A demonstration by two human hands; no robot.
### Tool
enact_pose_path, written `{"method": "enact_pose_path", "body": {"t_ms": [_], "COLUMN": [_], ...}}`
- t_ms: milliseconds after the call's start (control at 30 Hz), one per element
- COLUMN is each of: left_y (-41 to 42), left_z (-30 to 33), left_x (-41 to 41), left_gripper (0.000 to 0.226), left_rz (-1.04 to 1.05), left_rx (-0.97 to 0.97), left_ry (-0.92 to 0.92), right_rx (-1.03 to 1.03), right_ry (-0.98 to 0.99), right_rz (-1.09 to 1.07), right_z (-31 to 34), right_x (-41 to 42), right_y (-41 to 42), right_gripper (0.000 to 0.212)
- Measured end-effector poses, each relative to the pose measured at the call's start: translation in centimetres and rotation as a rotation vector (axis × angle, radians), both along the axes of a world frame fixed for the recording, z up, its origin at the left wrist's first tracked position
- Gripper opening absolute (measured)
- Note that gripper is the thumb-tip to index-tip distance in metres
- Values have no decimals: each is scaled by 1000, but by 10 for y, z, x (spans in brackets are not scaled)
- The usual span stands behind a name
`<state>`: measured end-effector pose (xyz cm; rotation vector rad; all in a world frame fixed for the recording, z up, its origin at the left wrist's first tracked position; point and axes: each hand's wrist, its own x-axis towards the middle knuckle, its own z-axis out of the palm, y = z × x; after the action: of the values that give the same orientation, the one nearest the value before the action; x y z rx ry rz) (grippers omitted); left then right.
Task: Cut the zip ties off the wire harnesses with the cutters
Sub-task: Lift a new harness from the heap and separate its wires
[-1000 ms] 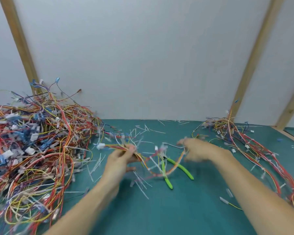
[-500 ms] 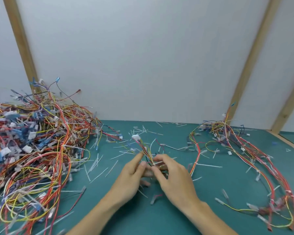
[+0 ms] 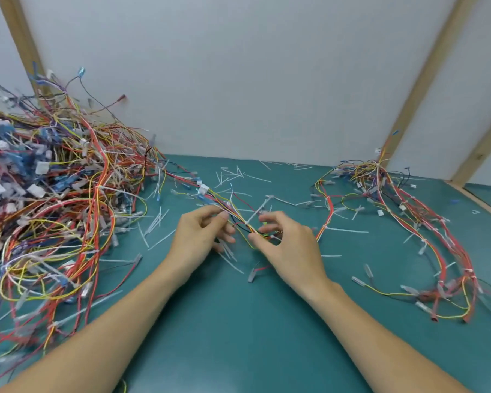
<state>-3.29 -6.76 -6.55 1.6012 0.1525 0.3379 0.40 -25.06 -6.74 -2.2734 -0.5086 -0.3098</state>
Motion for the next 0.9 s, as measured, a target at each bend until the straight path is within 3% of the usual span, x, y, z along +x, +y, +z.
{"method": "enact_pose_path", "body": {"t_ms": [67, 200, 900], "left_y": [1, 0, -7], "left_z": [-2, -5, -7], "left_x": [-1, -1, -3], "left_gripper": [16, 23, 11], "left_rz": [0, 18, -13], "left_rx": [39, 128, 295], "left_ry": [-4, -18, -115], "right_rx": [-32, 8, 159], "right_ry": [-14, -35, 7], "right_rz": [29, 67, 148], "right_z": [0, -2, -9], "right_x": [-2, -3, 3], "right_y": [0, 2, 2], "right_gripper": [18, 11, 22]}}
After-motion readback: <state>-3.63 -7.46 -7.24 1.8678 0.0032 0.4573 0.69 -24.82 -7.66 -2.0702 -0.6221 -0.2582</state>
